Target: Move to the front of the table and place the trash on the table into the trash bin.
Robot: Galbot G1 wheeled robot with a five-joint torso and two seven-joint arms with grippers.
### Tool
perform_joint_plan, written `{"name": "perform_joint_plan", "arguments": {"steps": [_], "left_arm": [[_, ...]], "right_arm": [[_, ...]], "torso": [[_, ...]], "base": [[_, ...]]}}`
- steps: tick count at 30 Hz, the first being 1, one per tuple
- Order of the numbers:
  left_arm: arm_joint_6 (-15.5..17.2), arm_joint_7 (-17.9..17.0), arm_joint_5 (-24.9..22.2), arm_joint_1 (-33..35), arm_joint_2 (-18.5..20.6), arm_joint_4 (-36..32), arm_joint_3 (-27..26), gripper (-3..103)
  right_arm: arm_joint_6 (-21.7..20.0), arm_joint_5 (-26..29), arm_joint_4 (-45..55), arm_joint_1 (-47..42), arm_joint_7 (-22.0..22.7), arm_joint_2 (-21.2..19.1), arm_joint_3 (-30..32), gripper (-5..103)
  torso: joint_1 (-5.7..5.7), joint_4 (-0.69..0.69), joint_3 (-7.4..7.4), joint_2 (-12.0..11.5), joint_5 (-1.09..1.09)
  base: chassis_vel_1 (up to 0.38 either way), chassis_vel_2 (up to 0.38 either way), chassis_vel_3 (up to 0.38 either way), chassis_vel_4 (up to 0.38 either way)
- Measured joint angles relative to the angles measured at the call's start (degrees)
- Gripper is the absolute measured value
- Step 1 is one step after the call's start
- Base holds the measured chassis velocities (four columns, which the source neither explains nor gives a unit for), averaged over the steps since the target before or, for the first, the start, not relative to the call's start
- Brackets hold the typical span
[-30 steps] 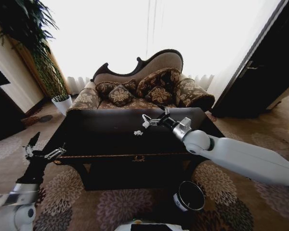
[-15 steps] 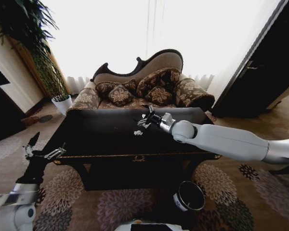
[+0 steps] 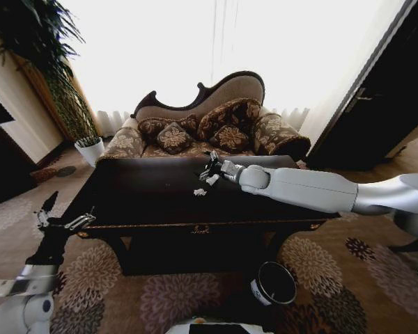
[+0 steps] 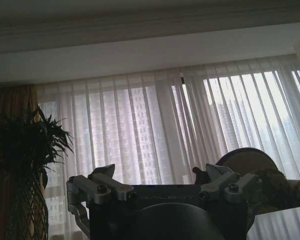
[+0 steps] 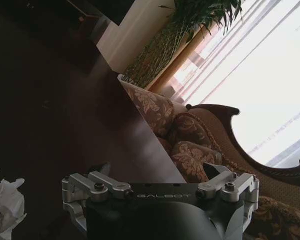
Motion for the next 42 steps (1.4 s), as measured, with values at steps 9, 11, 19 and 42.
{"name": "perform_joint_plan", "arguments": {"steps": [9, 11, 19, 42], "left_arm": [[-0.1, 0.02, 0.32, -0.68, 0.24, 1.19, 0.85, 100], [-0.11, 0.02, 0.34, -0.74, 0.29, 1.32, 0.9, 100], [-0.23, 0.0, 0.52, -1.23, 0.42, 2.25, 1.36, 100], [-0.34, -0.09, 0.75, -1.63, 0.69, 3.2, 1.98, 100]], "right_arm": [[-1.14, 0.0, -3.13, -1.87, -1.39, -0.21, 0.08, 100], [-1.11, 0.0, -3.49, -1.97, -1.49, -0.24, 0.14, 100], [-0.66, 2.86, -4.85, -3.76, -2.08, -0.39, 0.66, 100], [-0.37, 6.25, -3.19, -5.75, -4.52, -2.93, 1.66, 35]], "torso": [[0.0, 0.0, 0.0, 0.0, 0.0], [0.0, 0.0, 0.0, 0.0, 0.0], [-0.01, -0.01, -0.01, 0.0, 0.0], [-0.01, 0.01, 0.0, 0.0, 0.0]], "base": [[0.0, 0.0, 0.0, 0.0], [0.0, 0.0, 0.0, 0.0], [0.0, 0.0, 0.0, 0.0], [0.0, 0.0, 0.0, 0.0]]}}
